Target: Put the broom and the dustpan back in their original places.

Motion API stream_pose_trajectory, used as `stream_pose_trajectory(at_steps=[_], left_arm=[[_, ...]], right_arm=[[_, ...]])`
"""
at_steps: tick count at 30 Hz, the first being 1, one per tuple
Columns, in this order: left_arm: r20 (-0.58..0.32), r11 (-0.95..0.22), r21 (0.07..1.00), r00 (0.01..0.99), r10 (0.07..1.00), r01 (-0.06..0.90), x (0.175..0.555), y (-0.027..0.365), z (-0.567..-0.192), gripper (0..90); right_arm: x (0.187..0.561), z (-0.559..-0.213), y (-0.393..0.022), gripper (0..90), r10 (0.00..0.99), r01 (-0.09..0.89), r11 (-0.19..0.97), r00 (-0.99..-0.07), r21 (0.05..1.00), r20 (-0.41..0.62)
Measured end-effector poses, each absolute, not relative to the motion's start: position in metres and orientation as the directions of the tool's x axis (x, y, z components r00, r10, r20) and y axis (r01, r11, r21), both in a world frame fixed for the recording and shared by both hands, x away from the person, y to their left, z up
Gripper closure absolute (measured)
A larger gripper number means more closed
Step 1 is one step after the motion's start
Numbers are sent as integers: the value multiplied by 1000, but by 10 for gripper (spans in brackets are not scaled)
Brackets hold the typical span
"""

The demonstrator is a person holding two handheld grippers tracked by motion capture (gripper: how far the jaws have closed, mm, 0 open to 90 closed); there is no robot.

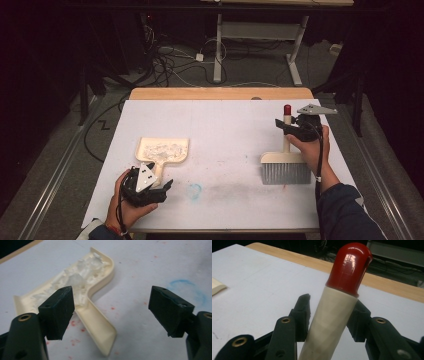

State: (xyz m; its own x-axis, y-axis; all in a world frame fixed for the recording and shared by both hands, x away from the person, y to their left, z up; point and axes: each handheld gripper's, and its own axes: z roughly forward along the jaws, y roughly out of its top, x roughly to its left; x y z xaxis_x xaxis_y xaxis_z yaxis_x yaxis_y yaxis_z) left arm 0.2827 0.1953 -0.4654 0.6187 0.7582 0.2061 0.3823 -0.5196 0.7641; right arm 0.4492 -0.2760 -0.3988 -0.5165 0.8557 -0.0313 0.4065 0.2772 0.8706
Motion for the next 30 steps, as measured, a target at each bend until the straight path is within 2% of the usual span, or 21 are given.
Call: stream_pose_trajectory(at_steps=[6, 15, 27, 30], left_arm=[[203, -513, 772, 619, 759, 375, 285, 192, -467, 211], [193, -509, 777, 631, 751, 369, 286, 190, -468, 203], [185, -479, 794, 603, 776, 373, 287, 194, -466, 196], [187, -475, 800, 601, 777, 366, 286, 195, -465, 192]], right_arm=[[450, -400, -277, 552, 905, 414, 268, -418, 870, -80], [444, -394, -277, 507, 904, 371, 275, -414, 887, -107], [425, -390, -273, 410, 886, 297, 236, -457, 925, -80], [421, -389, -269, 383, 884, 279, 255, -454, 926, -107]])
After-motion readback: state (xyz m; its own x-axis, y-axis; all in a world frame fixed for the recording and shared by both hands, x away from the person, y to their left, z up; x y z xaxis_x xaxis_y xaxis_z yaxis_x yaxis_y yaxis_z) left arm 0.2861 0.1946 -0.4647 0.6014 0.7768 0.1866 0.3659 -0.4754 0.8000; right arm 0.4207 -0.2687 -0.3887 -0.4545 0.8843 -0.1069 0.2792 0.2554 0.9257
